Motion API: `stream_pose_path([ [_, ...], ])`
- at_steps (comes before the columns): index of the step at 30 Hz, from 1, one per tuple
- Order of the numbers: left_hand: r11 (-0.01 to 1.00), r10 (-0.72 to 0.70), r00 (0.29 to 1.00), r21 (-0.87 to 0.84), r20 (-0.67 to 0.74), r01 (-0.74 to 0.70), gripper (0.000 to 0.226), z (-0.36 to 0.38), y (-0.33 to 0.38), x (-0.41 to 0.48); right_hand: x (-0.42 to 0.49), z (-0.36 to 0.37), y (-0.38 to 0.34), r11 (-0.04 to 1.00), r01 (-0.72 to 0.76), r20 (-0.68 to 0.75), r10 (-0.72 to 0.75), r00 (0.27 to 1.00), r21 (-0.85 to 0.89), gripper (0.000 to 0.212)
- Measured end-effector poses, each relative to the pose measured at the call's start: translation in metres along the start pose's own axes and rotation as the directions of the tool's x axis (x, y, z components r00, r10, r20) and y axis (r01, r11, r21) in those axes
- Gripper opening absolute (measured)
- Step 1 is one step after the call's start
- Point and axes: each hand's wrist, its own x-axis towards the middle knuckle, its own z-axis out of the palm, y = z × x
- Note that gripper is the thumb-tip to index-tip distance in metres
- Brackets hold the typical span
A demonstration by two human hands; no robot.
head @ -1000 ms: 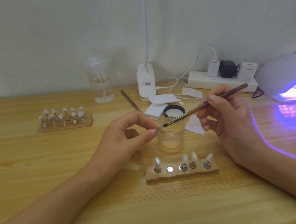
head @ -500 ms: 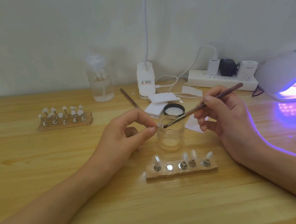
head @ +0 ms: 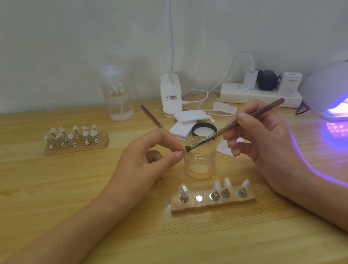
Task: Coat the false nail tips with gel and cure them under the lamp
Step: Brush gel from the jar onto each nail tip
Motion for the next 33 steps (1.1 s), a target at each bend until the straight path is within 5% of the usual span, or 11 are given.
stream_pose_path([
  [33,0.999,-0.032,0.999,-0.010,-0.025,0.032,0.015,0.0017,0.0001,0.0000,0.0001,-0.0015,-0.0022,0.999,0.041,-0.059,-0.042,0.997,-0.025,0.017],
])
